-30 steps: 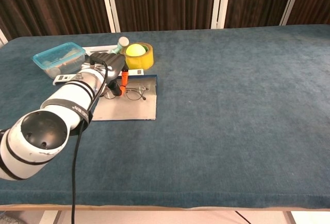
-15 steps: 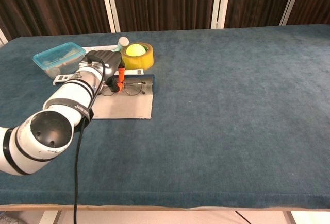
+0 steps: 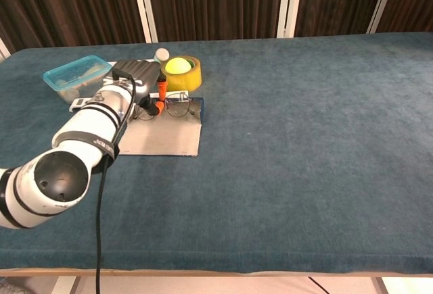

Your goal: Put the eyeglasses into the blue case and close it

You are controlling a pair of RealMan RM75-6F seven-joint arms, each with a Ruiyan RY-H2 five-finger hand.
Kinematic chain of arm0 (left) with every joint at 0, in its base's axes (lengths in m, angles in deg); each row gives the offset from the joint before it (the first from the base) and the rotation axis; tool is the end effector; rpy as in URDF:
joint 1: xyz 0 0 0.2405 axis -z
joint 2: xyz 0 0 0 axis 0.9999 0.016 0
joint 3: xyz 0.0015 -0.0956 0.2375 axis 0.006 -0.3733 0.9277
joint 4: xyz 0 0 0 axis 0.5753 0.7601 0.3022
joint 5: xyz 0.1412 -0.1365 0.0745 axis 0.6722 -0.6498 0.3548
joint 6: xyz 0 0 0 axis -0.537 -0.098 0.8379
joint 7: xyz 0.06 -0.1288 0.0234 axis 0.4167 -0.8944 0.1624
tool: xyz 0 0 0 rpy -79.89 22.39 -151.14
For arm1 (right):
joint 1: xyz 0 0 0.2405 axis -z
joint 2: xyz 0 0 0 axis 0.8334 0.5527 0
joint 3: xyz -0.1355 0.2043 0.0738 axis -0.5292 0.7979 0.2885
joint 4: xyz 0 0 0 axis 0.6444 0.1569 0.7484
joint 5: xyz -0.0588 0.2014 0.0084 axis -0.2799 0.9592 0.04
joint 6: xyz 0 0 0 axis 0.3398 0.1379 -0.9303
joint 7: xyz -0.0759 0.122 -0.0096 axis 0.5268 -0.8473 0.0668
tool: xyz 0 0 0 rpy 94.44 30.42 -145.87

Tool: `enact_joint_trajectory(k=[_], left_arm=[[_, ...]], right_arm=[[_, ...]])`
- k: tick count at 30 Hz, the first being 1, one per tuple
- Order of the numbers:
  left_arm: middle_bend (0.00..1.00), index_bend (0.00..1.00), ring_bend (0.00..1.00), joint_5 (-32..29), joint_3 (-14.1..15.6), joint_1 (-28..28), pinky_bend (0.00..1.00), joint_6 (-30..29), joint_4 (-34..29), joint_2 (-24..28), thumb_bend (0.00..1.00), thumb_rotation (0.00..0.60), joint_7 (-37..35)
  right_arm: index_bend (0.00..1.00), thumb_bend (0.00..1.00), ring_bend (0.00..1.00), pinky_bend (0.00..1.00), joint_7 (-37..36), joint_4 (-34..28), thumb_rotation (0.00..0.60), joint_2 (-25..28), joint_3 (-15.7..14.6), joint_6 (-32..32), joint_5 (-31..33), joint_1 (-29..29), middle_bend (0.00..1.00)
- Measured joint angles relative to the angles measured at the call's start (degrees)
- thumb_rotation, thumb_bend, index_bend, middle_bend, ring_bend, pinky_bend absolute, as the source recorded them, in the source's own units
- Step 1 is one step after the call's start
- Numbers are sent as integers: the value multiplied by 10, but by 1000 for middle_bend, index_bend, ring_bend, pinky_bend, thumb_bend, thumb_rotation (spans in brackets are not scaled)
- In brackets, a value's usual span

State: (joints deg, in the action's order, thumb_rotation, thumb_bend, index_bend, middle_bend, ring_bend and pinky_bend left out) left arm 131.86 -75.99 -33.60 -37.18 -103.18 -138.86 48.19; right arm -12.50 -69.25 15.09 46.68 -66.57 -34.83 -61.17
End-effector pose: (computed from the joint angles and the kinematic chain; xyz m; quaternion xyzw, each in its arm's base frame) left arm -0.1060 0.4124 -0.0849 -0.6737 -0.3212 -0.3205 0.5834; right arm -0.3098 -0.1486 0.1609 0.6898 -0.3772 0.3475 0.5110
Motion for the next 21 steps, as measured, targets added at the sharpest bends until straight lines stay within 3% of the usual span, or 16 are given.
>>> enact_joint_trajectory(k=[13,21], left_arm=[[209,419,152,1,-3,-2,201,12,13,-6,372,600,4],[171,247,141,12,1,-12,202,2,-34,11,370,600,2]], right_arm=[[0,226,0,0,-5,0,600,3,0,-3,-1,1,0],[0,226,0,0,-4,0,600,3,0,-3,-2,1,0]])
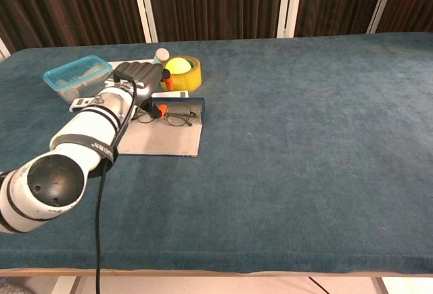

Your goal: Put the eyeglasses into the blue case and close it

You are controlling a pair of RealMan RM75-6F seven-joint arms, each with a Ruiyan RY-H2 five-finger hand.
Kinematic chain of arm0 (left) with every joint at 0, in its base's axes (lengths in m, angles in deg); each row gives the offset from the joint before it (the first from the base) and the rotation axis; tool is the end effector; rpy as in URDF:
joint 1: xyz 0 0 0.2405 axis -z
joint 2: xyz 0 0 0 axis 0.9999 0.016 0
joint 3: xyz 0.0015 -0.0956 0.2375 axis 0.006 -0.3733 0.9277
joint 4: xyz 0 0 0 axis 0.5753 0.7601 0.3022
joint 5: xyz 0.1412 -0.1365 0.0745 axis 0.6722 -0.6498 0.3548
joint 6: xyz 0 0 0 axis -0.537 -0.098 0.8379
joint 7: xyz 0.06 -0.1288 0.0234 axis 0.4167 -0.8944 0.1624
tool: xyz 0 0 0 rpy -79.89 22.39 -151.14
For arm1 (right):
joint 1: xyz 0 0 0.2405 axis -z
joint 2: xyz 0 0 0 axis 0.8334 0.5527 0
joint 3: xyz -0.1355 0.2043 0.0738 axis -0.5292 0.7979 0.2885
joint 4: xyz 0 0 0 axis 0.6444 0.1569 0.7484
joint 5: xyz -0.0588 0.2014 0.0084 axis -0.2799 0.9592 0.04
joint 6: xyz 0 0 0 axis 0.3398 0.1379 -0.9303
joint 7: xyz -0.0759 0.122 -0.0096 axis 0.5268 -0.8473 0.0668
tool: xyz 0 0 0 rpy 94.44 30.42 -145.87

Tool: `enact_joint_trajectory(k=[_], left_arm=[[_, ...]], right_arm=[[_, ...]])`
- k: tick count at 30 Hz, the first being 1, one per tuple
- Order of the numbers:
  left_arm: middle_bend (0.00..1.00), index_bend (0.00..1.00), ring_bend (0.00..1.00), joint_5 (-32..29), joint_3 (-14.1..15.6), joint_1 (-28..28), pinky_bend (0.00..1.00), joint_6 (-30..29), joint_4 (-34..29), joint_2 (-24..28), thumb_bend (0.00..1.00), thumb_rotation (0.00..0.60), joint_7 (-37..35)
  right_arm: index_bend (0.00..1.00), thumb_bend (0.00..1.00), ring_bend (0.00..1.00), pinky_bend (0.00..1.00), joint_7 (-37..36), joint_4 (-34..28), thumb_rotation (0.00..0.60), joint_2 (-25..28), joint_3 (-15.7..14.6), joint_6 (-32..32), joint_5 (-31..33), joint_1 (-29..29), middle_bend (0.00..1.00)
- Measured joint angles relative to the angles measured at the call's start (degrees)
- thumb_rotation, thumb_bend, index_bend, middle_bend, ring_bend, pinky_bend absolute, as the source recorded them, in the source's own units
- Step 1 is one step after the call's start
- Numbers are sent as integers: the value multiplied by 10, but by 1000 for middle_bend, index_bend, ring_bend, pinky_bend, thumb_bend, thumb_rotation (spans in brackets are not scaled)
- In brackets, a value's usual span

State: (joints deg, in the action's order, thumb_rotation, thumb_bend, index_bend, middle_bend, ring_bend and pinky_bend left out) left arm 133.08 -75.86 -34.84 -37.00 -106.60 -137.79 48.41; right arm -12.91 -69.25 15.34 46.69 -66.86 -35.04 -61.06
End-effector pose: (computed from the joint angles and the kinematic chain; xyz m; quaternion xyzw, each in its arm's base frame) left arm -0.1030 0.4057 -0.0858 -0.6820 -0.3233 -0.3271 0.5687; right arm -0.3096 -0.1481 0.1626 0.6890 -0.3770 0.3497 0.5107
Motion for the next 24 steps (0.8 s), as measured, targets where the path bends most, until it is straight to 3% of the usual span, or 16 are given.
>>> enact_joint_trajectory(k=[5,8,15,19,24], left_arm=[[147,239,123,24,16,-20,200,-12,-81,33,344,600,-16],[133,264,107,45,36,-41,198,-20,-162,68,326,600,-26],[99,291,75,83,115,-89,193,-28,-339,173,282,600,-13],[91,297,62,80,135,-96,191,-26,-357,192,265,600,24],[89,297,59,63,143,-95,191,-23,-331,183,261,600,55]], right_arm=[[0,226,0,0,6,0,600,-1,-1,4,-1,-1,0],[0,226,0,0,10,0,600,-3,-2,6,-2,-2,0],[0,226,0,0,15,1,600,-5,-7,4,-12,0,0],[0,226,0,0,17,3,600,-7,-9,5,-16,0,0],[0,226,0,0,20,3,600,-8,-11,5,-18,0,0]])
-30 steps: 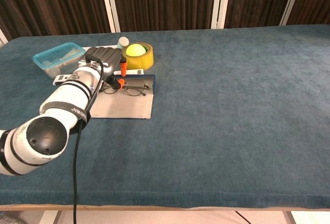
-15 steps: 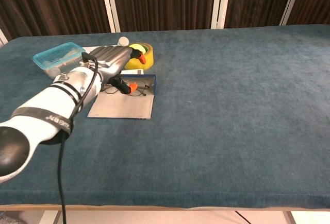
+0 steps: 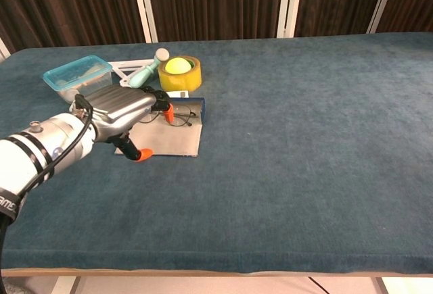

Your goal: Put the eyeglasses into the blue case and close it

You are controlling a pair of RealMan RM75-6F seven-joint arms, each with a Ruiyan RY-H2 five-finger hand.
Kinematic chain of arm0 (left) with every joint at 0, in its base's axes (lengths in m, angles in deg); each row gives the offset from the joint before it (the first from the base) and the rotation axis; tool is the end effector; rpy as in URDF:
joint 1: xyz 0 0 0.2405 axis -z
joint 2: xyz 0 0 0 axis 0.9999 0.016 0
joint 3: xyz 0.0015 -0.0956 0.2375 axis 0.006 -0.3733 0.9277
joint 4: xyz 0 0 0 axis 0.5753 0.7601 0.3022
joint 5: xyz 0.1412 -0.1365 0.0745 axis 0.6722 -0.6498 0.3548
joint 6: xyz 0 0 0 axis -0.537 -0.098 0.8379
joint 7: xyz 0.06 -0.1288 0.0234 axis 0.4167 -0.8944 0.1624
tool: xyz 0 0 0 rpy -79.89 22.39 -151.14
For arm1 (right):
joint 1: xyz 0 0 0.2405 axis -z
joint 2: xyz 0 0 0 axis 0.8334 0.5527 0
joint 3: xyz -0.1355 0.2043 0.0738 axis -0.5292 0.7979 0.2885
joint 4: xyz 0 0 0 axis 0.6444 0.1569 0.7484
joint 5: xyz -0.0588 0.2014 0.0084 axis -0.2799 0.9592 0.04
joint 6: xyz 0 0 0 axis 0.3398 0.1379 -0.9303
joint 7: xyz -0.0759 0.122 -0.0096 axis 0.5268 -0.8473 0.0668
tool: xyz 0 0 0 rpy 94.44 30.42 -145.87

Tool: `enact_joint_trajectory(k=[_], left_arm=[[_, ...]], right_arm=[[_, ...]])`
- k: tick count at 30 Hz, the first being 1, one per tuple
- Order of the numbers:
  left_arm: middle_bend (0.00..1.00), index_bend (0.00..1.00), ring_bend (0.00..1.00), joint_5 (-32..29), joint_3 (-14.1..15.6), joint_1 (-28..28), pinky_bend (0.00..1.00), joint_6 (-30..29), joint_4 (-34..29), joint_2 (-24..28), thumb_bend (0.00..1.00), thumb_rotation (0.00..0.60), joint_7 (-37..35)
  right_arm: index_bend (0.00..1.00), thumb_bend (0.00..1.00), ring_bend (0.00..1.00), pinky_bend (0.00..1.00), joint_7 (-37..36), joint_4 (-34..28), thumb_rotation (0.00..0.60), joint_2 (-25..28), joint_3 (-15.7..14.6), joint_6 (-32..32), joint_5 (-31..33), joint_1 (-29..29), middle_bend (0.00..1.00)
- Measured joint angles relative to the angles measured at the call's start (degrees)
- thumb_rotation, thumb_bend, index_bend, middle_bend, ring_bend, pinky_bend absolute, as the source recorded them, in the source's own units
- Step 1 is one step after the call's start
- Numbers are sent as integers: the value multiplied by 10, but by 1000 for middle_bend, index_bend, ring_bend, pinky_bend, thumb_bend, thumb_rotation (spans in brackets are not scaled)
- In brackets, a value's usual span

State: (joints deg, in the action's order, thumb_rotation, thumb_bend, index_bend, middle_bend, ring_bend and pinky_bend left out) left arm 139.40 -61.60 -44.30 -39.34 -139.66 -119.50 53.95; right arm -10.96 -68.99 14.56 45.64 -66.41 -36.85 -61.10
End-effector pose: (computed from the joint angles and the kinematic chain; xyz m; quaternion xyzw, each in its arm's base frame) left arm -0.1234 0.3218 -0.0560 -0.7848 -0.2720 -0.3012 0.4684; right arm -0.3076 -0.1429 0.1537 0.7067 -0.3687 0.3403 0.4989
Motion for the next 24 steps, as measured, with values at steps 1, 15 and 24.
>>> enact_joint_trajectory(k=[1,15,24], left_arm=[[89,298,59,-2,1,0,191,0,7,-4,261,600,2],[91,336,59,-24,-2,7,194,12,67,-42,261,600,11],[95,375,59,-35,-9,10,198,20,97,-56,262,600,7]], right_arm=[[0,226,0,0,0,0,600,0,0,-1,0,0,0],[0,226,0,0,1,1,600,-1,1,0,2,-1,0],[0,226,0,0,-2,1,600,-1,2,-1,3,-1,0]])
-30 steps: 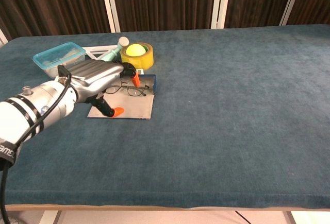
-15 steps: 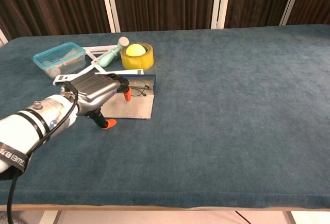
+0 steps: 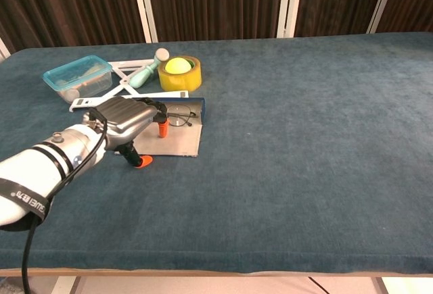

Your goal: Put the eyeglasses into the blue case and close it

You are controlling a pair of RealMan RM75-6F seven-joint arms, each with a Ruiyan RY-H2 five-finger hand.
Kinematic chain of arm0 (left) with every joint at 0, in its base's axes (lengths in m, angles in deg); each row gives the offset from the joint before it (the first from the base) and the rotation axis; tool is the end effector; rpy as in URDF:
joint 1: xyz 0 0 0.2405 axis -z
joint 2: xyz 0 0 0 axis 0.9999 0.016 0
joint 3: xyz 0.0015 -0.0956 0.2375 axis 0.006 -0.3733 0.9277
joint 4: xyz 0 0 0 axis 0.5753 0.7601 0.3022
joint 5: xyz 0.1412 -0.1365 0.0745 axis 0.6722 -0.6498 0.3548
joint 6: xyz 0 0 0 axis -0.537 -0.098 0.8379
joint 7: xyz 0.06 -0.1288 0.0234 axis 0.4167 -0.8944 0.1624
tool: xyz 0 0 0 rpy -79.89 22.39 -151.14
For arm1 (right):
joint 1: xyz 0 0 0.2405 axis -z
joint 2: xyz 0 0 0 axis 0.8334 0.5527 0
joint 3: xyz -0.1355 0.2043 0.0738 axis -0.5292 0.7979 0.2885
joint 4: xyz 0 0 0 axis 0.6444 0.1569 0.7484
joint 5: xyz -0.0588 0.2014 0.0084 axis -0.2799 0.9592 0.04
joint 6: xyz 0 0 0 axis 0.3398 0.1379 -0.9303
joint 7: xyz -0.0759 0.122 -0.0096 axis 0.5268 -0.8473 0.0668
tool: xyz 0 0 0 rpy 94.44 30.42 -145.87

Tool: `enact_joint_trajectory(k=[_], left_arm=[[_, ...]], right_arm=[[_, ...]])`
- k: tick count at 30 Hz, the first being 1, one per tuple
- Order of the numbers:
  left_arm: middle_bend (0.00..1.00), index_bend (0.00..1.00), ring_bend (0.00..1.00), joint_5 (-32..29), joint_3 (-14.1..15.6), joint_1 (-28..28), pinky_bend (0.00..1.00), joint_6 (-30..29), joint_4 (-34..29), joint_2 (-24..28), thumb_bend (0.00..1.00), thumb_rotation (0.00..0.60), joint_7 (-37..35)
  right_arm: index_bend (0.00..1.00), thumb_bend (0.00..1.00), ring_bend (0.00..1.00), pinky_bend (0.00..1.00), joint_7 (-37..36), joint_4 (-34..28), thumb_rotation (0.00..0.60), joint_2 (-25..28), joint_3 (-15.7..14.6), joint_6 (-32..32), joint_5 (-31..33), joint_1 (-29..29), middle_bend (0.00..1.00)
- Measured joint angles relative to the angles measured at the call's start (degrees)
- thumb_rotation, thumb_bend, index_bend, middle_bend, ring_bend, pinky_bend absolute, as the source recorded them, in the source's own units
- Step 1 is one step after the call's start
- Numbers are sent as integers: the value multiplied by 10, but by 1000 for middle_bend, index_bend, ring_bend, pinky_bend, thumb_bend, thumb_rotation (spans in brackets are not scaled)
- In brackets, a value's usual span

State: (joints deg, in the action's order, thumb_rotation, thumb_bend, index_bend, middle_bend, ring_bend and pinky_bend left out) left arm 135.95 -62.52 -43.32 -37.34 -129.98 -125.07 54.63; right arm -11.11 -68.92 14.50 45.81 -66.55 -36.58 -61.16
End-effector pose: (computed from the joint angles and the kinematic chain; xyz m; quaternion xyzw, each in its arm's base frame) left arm -0.1367 0.3365 -0.0790 -0.7790 -0.2807 -0.2690 0.4919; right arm -0.3078 -0.1441 0.1544 0.7044 -0.3686 0.3423 0.5009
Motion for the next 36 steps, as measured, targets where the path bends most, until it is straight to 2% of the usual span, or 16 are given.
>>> enact_joint_trajectory(k=[17,36], left_arm=[[121,493,79,16,-4,-2,213,-3,45,-24,292,600,-27],[145,486,98,65,-17,-10,220,-22,80,-39,330,600,-85]], right_arm=[[0,227,0,0,-4,0,600,1,0,-2,0,0,0],[0,226,0,0,-6,0,600,2,0,-2,1,0,0]])
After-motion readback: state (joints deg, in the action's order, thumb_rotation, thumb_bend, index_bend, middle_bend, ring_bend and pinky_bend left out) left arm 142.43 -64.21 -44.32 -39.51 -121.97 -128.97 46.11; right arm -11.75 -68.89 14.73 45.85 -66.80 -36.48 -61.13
